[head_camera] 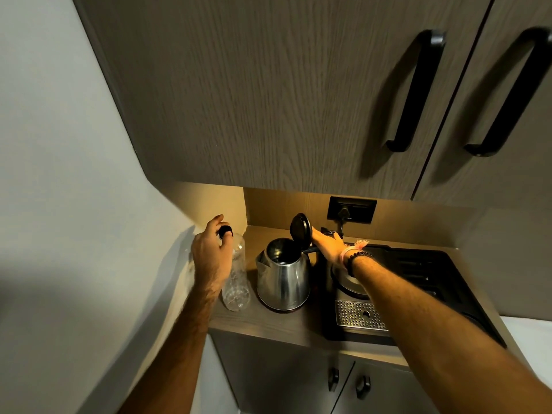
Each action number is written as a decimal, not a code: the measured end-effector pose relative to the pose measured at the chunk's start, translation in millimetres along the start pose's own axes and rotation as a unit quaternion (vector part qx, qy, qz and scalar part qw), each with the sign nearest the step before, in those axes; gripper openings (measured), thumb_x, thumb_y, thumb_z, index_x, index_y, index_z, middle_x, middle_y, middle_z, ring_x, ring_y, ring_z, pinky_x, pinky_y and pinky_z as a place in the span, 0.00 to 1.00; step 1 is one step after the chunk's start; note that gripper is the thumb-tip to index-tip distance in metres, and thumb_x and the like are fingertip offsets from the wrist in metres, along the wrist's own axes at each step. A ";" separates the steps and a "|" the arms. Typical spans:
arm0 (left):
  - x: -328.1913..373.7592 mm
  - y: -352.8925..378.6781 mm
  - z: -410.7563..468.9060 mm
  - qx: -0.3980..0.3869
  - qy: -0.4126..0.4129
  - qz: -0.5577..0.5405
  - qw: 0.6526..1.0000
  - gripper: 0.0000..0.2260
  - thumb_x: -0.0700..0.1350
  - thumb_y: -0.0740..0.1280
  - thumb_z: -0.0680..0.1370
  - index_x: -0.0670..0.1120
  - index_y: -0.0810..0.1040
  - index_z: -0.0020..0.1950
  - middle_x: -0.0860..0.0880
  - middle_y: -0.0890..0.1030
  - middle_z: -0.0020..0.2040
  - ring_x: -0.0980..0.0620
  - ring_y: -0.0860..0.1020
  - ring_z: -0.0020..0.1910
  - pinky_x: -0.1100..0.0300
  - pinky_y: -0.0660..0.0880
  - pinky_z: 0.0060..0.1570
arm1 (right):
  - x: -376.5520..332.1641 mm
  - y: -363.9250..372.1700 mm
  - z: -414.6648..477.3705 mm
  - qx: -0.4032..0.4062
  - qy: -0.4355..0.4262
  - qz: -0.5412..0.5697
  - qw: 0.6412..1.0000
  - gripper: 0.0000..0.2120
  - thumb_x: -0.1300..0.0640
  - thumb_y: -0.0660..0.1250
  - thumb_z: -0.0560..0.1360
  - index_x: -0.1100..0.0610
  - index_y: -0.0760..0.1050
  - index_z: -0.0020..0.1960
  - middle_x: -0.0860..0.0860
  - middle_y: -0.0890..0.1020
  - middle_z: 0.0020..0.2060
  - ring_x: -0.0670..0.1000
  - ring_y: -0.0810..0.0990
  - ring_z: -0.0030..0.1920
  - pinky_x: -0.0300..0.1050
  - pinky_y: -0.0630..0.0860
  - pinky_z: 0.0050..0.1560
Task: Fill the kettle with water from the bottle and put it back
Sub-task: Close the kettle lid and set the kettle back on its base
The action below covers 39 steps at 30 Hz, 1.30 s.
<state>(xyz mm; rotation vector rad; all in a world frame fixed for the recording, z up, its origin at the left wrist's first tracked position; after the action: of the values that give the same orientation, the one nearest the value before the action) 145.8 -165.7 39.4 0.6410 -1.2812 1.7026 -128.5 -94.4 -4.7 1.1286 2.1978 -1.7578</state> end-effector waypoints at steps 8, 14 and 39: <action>16.9 -4.9 -33.4 0.110 0.099 0.017 0.989 0.19 0.44 0.67 0.79 0.45 0.73 0.70 0.45 0.76 0.69 0.46 0.72 0.68 0.43 0.73 0.64 | -3.2 -7.1 4.7 -0.014 -0.051 -0.002 0.999 0.29 0.40 0.47 0.82 0.47 0.46 0.80 0.53 0.50 0.81 0.63 0.54 0.79 0.67 0.48 0.78; 44.0 25.5 -67.4 0.115 0.200 -0.017 0.973 0.16 0.39 0.64 0.80 0.40 0.76 0.67 0.43 0.78 0.65 0.47 0.75 0.65 0.54 0.75 0.61 | -14.3 -1.8 5.9 -0.009 0.003 -0.039 0.999 0.44 0.21 0.44 0.69 0.42 0.52 0.79 0.53 0.56 0.80 0.63 0.54 0.79 0.75 0.35 0.73; -16.5 121.2 -72.0 -0.154 0.028 0.194 0.968 0.49 0.73 0.52 0.73 0.44 0.30 0.76 0.42 0.31 0.77 0.43 0.36 0.78 0.51 0.37 0.74 | 8.3 0.3 14.5 0.051 -0.116 0.044 0.991 0.24 0.58 0.74 0.73 0.55 0.74 0.67 0.55 0.80 0.63 0.55 0.76 0.65 0.53 0.71 0.69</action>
<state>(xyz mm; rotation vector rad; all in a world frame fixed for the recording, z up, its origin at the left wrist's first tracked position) 55.1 -112.9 -56.2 0.1619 -1.6670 1.7568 -139.4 -103.1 -13.8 0.9681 1.9161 -1.8766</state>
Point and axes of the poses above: each hand's wrist, its own z-axis towards the middle knuckle, its own y-axis out of the palm, x = y × z, the point moved 2 cm from there along z, towards the middle knuckle
